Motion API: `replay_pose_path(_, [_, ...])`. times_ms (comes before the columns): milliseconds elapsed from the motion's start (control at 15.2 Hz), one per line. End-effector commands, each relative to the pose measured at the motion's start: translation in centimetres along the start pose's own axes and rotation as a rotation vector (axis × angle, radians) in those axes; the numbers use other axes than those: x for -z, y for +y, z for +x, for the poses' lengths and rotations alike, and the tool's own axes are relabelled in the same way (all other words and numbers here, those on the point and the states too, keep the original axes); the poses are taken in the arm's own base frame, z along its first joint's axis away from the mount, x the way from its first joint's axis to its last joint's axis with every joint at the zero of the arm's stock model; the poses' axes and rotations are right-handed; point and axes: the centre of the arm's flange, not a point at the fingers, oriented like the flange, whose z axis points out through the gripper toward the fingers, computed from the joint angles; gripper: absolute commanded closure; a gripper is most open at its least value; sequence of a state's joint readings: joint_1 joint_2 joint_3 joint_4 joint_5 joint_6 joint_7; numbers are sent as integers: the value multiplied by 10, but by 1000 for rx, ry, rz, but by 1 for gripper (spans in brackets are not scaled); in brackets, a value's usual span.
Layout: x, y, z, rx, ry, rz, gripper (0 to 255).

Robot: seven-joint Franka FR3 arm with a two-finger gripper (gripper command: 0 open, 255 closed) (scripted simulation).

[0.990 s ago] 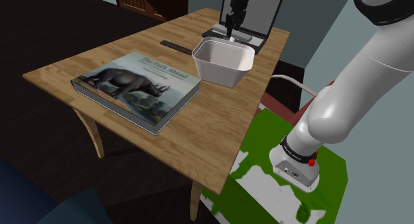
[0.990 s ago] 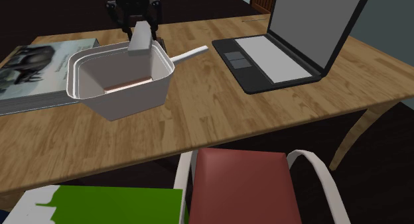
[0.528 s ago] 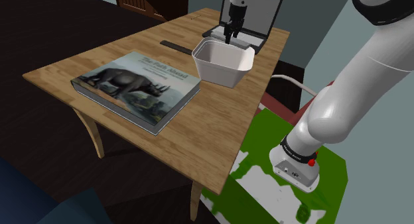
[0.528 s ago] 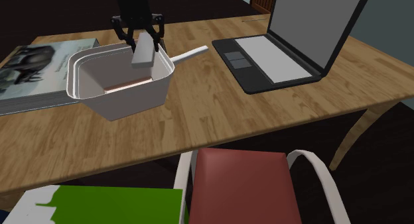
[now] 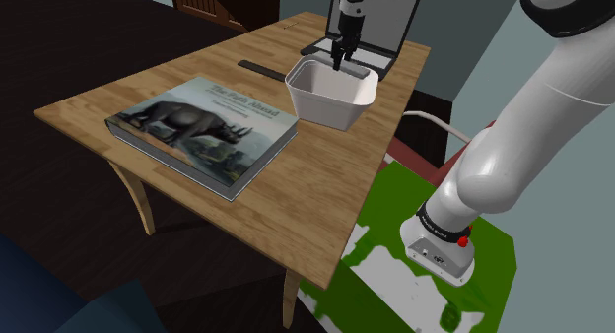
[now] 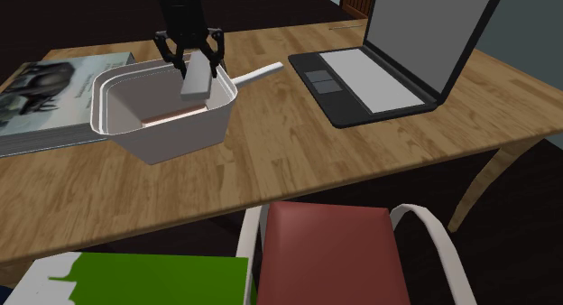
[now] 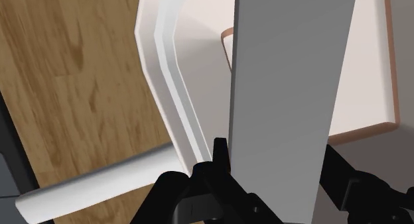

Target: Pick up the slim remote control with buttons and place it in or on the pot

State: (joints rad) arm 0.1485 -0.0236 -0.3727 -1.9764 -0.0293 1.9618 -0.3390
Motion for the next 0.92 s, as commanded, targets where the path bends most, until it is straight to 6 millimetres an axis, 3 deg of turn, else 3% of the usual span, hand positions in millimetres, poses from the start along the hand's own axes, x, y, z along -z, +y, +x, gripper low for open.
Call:
replay_pose_path(0, [0, 0, 0, 0, 0, 0, 255])
replay_pose_path(66, [0, 0, 0, 0, 0, 0, 255])
replay_pose_path(132, [0, 0, 0, 0, 0, 0, 0])
replay_pose_path(462, [0, 0, 0, 0, 0, 0, 0])
replay_pose_path(726, [50, 0, 0, 0, 0, 0, 0])
replay_pose_path(858, [50, 0, 0, 0, 0, 0, 0])
